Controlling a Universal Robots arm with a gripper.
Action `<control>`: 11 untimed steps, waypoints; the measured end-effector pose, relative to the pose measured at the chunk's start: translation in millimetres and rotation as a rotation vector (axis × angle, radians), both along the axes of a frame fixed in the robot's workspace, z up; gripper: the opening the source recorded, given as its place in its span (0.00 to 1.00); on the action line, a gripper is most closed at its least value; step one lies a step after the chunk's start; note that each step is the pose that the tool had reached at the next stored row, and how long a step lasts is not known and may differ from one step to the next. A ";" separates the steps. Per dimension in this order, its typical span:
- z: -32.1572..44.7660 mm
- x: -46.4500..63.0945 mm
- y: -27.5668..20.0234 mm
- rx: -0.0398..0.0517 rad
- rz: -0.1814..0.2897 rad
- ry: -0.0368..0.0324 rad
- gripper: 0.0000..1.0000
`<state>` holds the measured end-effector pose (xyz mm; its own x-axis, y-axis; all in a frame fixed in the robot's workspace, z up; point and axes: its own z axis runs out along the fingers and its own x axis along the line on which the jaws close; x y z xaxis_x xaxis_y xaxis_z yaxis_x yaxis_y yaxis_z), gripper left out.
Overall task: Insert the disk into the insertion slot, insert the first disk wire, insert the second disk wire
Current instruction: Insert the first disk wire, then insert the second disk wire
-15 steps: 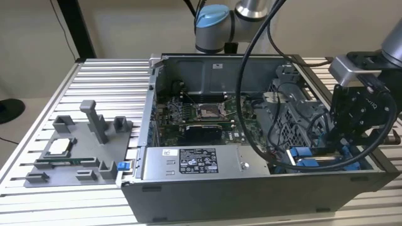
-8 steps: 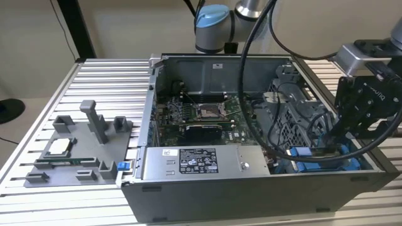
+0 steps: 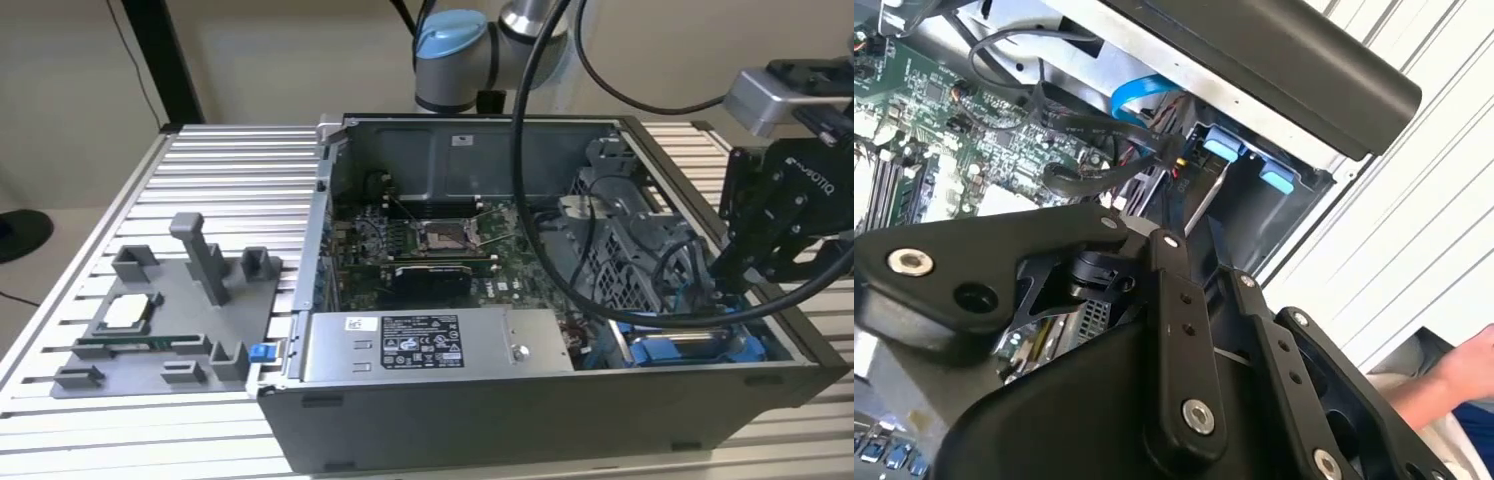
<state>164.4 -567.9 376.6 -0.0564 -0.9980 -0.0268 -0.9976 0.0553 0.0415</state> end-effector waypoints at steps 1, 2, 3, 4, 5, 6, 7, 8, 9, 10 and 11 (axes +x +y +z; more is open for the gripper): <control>0.0 0.0 0.0 -0.0001 0.000 0.0000 1.00; 0.1 0.0 0.0 -0.0002 0.000 0.0000 1.00; 0.2 0.0 0.0 -0.0003 0.000 0.0000 1.00; 0.1 0.0 0.0 -0.0002 0.000 0.0000 1.00; 0.2 0.0 0.0 -0.0003 0.000 0.0000 1.00; 0.2 0.0 0.0 -0.0003 0.000 0.0000 1.00; 0.2 0.0 0.0 -0.0003 0.000 0.0000 1.00; 0.2 0.0 0.0 -0.0004 0.000 0.0000 1.00; 0.2 0.0 0.0 -0.0003 0.000 0.0000 1.00; 0.2 0.0 0.0 -0.0003 0.000 0.0000 0.00; 0.2 0.0 0.0 -0.0004 0.000 0.0000 0.00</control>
<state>164.3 -567.9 376.8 -0.0564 -0.9981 -0.0265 -0.9976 0.0552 0.0415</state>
